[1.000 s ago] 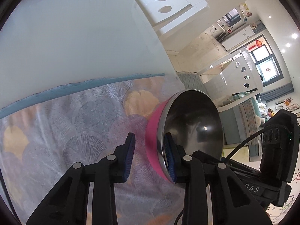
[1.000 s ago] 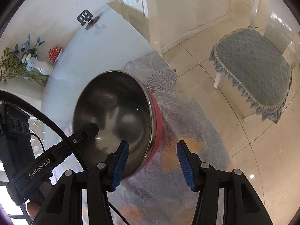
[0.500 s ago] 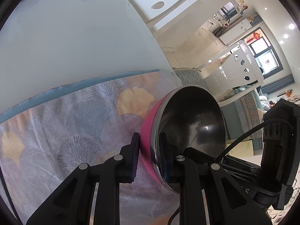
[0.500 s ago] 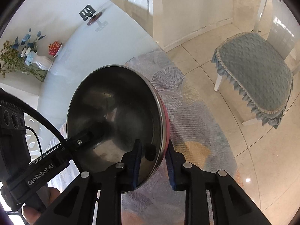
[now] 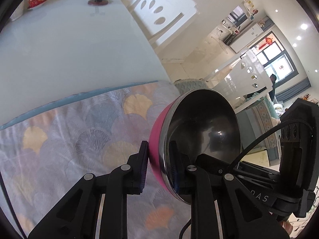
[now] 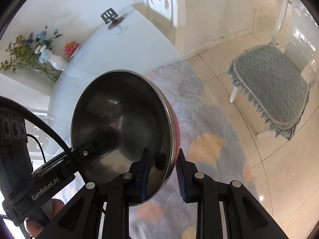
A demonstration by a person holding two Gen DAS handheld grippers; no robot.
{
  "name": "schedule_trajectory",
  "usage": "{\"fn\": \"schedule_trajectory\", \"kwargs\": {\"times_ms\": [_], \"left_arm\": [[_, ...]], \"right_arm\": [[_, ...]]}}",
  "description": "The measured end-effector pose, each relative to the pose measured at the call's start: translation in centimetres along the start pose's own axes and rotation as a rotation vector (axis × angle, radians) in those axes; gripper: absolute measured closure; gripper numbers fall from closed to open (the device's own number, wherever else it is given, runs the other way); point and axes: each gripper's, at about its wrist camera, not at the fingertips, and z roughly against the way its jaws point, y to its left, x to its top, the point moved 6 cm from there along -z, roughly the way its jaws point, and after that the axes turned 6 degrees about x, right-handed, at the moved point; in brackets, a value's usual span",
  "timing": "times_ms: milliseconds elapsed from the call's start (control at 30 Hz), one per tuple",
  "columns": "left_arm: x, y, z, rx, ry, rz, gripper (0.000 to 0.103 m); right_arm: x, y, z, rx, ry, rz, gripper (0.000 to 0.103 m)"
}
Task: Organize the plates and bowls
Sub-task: 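Lift the pink steel bowl with both grippers and carry it to the stack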
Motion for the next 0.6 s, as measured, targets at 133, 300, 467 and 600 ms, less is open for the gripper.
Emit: {"fn": "schedule_trajectory", "kwargs": {"times_ms": [133, 300, 467, 600], "left_arm": [[-1.1, -0.6, 2.9, -0.001, -0.037, 0.002, 0.085], [-2.7, -1.9, 7.2, -0.003, -0.103, 0.017, 0.085], [-5.4, -3.2, 11.9, -0.008, -0.158, 0.044, 0.085], [-8.4, -3.4, 15.2, -0.028, -0.183, 0.103, 0.085]], "right_arm": [[-0.8, 1.4, 2.2, -0.009, -0.015, 0.029, 0.079], [-2.5, 3.4, 5.6, -0.01, -0.039, 0.073, 0.079], [-5.6, 5.9, 9.5, -0.01, -0.064, 0.135, 0.079], [-9.1, 7.4, 12.2, 0.007, -0.07, 0.165, 0.079]]}}
